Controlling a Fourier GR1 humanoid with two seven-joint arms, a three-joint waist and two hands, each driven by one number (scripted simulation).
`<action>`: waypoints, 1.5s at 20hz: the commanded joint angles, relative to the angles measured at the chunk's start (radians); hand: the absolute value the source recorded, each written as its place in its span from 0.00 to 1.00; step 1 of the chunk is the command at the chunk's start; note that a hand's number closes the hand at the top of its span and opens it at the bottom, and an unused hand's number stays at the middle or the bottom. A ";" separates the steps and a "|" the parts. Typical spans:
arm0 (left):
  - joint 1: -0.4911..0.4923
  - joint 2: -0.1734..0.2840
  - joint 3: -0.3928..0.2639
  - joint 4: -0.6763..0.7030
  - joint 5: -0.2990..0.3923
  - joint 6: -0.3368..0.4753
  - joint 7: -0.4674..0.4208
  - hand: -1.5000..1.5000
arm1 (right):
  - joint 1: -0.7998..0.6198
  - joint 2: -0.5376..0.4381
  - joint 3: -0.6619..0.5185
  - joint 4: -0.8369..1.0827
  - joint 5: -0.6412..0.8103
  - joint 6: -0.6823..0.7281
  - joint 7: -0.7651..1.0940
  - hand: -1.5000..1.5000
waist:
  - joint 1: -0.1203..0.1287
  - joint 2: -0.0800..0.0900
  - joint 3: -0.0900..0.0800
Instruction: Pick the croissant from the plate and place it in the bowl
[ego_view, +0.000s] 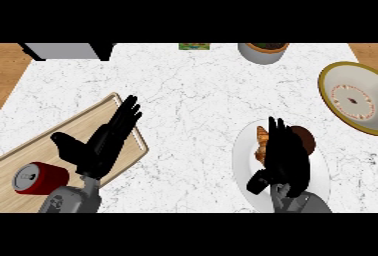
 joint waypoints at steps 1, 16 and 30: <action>0.000 -0.029 -0.009 -0.012 -0.028 0.022 0.013 0.50 | 0.028 0.050 0.031 0.017 0.061 0.058 0.128 0.00 | -0.002 -0.001 0.001; 0.035 -0.047 0.039 -0.012 -0.054 -0.058 0.006 0.50 | -0.037 0.143 -0.125 0.220 0.189 0.018 -0.016 0.00 | 0.000 0.001 0.001; 0.062 -0.101 0.061 -0.035 -0.136 -0.073 0.027 0.50 | -0.029 0.113 -0.264 0.246 0.199 -0.008 -0.167 0.00 | 0.000 0.000 0.001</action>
